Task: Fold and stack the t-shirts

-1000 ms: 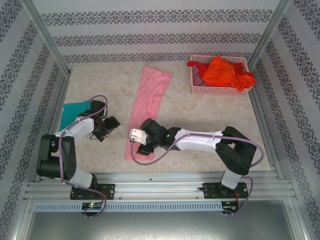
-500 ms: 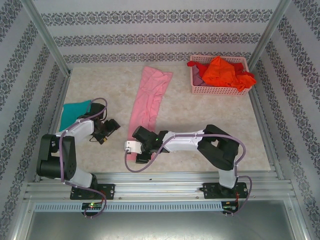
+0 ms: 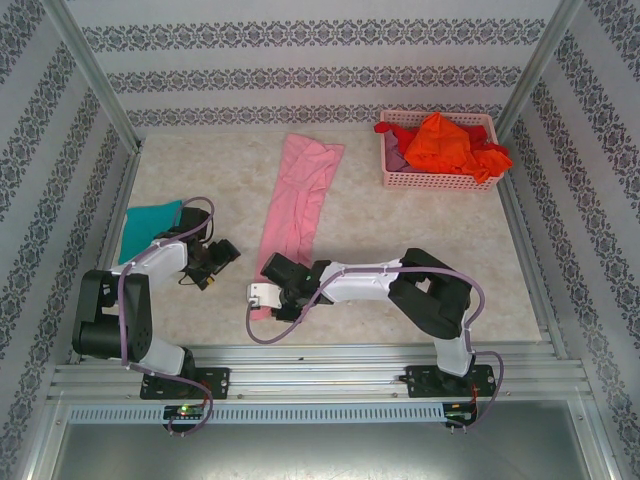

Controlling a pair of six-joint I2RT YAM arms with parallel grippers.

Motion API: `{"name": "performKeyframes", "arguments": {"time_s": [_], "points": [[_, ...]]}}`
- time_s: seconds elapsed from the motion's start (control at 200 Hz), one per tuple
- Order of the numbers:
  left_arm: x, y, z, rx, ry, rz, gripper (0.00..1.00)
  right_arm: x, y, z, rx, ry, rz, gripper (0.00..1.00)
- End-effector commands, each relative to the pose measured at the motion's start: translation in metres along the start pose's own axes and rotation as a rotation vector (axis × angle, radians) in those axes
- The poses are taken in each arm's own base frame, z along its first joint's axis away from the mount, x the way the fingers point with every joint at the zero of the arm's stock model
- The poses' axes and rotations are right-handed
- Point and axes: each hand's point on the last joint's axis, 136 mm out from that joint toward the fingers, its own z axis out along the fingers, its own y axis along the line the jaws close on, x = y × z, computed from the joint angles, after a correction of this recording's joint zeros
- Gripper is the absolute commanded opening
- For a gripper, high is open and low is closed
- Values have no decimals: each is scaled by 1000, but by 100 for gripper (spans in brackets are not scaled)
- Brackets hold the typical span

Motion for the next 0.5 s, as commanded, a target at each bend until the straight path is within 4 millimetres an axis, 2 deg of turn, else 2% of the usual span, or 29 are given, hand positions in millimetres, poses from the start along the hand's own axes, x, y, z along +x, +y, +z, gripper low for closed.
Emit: {"name": "performKeyframes", "arguments": {"time_s": [0.0,0.12,0.355,0.43,0.495], "points": [[-5,-2,-5,29,-23,4,82,24,10,-4,-20,95,2,0],[-4,-5,-4,47,-18,5,82,25,20,-23,-39,68,16,0],[-4,-18,-1,78,-6,13,81,39,47,-61,-110,71,66,0],[-5,-23,-1,84,-5,21,81,37,48,-72,-121,68,61,0],[-6,-27,-2,89,-8,29,81,33,41,-80,-118,63,53,0]]}}
